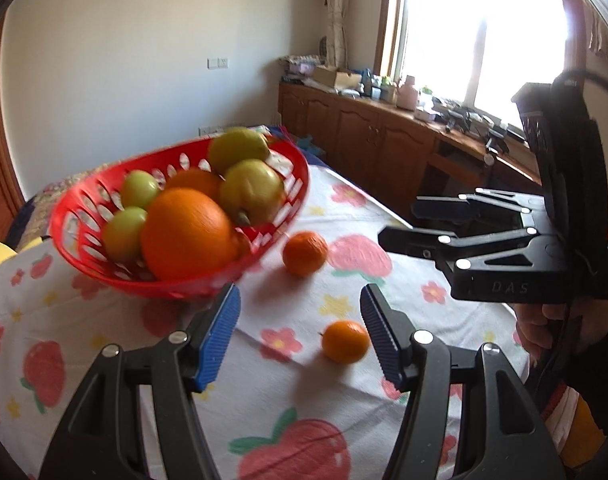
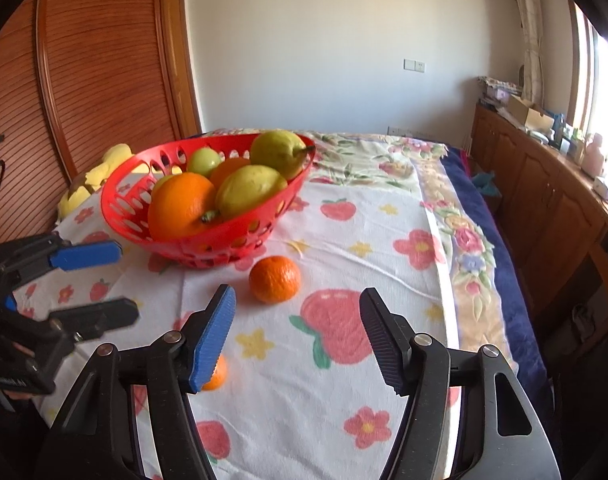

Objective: Organize fruits
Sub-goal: 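Withdraw both tools from the basket toward the two mandarins on the cloth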

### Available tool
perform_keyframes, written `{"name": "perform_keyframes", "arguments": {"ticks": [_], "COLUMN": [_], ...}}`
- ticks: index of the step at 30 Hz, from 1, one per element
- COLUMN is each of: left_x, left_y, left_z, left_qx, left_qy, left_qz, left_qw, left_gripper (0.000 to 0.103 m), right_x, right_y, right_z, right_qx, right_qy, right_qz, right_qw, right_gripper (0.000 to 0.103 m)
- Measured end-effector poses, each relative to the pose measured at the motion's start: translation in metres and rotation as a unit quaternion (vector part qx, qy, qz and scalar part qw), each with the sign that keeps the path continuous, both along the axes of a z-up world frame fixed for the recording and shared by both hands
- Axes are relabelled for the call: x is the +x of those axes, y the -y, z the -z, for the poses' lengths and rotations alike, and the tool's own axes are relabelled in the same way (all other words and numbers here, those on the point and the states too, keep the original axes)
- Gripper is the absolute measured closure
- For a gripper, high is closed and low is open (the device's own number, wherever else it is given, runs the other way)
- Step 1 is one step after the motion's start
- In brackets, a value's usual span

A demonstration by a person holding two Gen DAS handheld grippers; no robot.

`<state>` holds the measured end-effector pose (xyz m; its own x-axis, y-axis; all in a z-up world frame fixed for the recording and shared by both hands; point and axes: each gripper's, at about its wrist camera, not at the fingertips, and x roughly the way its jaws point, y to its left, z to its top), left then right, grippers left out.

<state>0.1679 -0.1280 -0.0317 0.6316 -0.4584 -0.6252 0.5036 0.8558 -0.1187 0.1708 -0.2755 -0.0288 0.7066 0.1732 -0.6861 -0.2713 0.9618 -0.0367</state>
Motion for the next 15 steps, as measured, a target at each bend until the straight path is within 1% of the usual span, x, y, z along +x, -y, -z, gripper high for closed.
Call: {"name": "perform_keyframes", "arguments": {"ticks": [5, 15], "left_x": [-0.004, 0.004], "left_y": [0.015, 0.034], "left_z": [0.01, 0.033], "left_qx": [0.005, 0.018], "left_qy": [-0.013, -0.062], "left_qz": [0.024, 0.05], "left_qw": [0.9996, 0.9966], "left_gripper": [0.042, 0.044], "right_x": [-0.002, -0.003], "right_y": [0.003, 0.009], "right_z": [0.006, 0.013], "right_qx": [0.0, 0.004], "right_qy": [-0.005, -0.013], "right_qz": [0.005, 0.011], "right_qw": [1.0, 1.0], "right_gripper": [0.037, 0.037]}}
